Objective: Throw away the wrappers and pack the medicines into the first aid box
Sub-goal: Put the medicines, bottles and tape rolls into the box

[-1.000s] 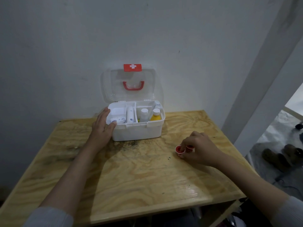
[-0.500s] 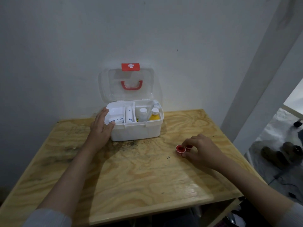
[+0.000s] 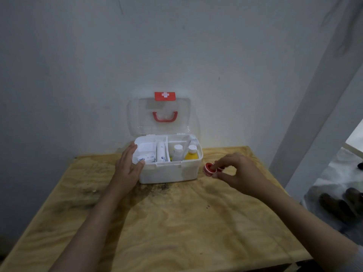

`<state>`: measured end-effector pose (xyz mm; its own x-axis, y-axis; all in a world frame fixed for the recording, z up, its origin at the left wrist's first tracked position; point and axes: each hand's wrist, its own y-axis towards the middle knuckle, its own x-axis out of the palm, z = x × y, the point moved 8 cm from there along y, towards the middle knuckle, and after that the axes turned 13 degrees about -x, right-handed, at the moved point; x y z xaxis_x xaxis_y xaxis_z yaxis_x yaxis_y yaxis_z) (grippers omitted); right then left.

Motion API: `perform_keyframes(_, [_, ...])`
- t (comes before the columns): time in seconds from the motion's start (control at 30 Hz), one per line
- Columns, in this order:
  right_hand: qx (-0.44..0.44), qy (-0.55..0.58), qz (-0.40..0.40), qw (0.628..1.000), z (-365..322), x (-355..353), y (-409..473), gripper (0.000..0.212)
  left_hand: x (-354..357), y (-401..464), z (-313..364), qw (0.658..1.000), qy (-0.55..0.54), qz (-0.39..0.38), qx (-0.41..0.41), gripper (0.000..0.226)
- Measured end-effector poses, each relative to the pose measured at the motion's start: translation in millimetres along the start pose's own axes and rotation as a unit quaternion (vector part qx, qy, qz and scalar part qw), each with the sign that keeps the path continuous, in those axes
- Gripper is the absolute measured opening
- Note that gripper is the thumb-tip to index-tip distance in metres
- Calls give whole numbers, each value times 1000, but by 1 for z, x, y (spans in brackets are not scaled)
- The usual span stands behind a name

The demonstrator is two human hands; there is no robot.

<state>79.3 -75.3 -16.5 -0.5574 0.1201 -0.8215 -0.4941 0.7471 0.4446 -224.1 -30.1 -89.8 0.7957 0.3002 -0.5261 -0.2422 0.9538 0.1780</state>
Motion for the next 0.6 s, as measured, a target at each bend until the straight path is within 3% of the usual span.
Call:
perform_keyframes(0.23, [-104, 8, 14, 994, -76, -6, 112, 19, 0, -4, 1, 1000, 2, -3, -8, 56])
perform_keyframes(0.37, [-92, 17, -67, 993, -81, 52, 176, 24, -1, -6, 2, 1000, 11, -3, -17, 57])
perform_keyframes(0.6, [-108, -83, -197, 971, -77, 132, 206, 22, -1, -4, 0, 1000, 31, -2, -2, 64])
